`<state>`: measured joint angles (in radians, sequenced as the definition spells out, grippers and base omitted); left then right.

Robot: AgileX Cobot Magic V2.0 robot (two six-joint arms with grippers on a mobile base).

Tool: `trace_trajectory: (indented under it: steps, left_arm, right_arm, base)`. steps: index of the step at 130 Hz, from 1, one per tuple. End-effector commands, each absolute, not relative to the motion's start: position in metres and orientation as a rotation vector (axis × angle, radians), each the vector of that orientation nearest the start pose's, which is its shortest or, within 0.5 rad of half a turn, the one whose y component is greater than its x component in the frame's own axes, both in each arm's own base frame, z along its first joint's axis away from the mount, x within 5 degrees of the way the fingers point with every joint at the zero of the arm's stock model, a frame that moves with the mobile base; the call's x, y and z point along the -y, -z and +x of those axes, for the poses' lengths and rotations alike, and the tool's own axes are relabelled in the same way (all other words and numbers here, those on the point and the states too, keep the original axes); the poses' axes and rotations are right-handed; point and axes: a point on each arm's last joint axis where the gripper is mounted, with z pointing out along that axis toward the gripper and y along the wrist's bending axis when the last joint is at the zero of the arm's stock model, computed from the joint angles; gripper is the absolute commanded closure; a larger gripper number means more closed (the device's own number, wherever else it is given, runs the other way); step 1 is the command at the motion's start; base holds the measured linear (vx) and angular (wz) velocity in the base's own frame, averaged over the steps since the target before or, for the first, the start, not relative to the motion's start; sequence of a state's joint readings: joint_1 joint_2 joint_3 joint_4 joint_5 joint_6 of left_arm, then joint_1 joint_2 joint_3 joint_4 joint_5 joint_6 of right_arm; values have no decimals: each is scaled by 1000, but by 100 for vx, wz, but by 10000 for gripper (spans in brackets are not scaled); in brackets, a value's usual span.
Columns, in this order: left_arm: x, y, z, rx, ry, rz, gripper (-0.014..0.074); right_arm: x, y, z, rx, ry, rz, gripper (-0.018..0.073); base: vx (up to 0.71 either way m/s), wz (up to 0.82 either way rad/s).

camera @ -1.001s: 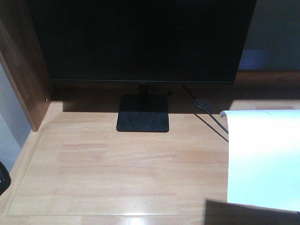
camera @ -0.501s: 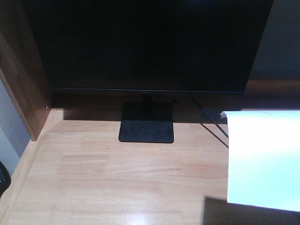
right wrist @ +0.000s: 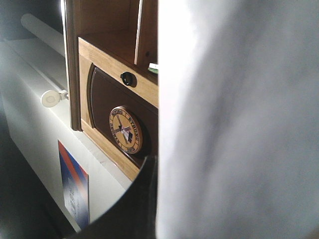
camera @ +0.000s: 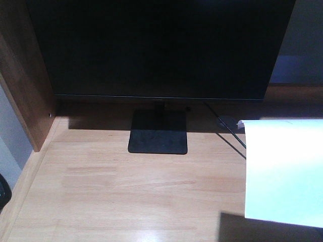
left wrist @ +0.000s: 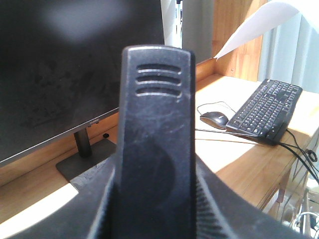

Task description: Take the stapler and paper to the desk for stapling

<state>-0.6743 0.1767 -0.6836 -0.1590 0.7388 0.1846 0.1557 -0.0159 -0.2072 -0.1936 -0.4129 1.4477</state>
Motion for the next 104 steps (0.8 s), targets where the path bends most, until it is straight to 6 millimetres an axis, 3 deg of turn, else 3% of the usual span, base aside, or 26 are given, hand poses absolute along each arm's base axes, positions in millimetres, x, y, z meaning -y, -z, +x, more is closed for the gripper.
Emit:
trace_trajectory:
  steps: [1,104]
  left_arm:
    - [16,-374,5,-1477,576,643,603]
    - [17,-379,8,-1439,578,620,603]
  right_arm:
    - [-9,-326,8,-760,-1368,363,566]
    - [-9,-326,8,-760,-1368,363,566]
  base:
    - [0,0]
    - [0,0]
